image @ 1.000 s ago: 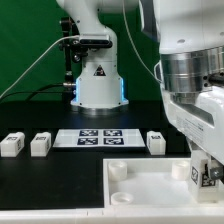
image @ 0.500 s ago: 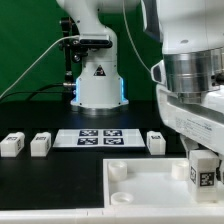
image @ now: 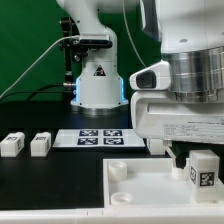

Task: Assemble one leg

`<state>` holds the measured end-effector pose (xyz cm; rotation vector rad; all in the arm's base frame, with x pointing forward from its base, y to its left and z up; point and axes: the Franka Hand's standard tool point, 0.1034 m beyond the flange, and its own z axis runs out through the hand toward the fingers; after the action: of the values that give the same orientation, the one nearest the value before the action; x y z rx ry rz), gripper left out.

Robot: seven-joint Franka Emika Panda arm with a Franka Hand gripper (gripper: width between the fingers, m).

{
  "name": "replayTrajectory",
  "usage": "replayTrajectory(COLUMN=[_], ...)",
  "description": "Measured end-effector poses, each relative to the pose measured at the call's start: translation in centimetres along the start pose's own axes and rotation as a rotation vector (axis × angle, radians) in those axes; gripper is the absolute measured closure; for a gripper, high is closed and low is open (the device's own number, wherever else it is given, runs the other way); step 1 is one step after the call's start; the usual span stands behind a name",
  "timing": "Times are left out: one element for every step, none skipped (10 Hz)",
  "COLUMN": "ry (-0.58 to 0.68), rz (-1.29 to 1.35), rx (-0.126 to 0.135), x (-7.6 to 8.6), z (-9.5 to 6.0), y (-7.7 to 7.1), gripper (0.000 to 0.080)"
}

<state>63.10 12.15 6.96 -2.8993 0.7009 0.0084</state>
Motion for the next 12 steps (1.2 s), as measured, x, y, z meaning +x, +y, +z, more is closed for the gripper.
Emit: replayTrajectory(ry=[0.004,0.007,0.000,0.001,0.001,0.001,0.001,0.003,0.005,0.007,0.008,0.009], rz=[-0.145,-0.332,-0.419,-0.500,-0.466,-0.450,-0.438,-0.340,-0.229,-0.115,-0.031,0.072], rx=[-0.012,-0.036,-0.041,-0.048,-0.048,-0.048,-0.047,-0.046,-0.044,-0.043,-0.041,-0.038], x=[0.09,0.19,0.21,0.24,0.21,0.22,0.21,0.18,0.19,0.20,0.21,0.23], z=[-0.01,-0.02,-0.12,-0.20,-0.13,-0.13,-0.12,-0.11,-0.11,-0.11,-0.10,-0.11], y=[0.16,0.40,0.42,0.39,0.42,0.43,0.42,0.40,0.41,0.42,0.44,0.46], gripper=[0.0150,0.0150,0.0150,0.0150,0.0150,0.0274,0.0414,0.0510,0.0510,0.0509,0.0509,0.0509])
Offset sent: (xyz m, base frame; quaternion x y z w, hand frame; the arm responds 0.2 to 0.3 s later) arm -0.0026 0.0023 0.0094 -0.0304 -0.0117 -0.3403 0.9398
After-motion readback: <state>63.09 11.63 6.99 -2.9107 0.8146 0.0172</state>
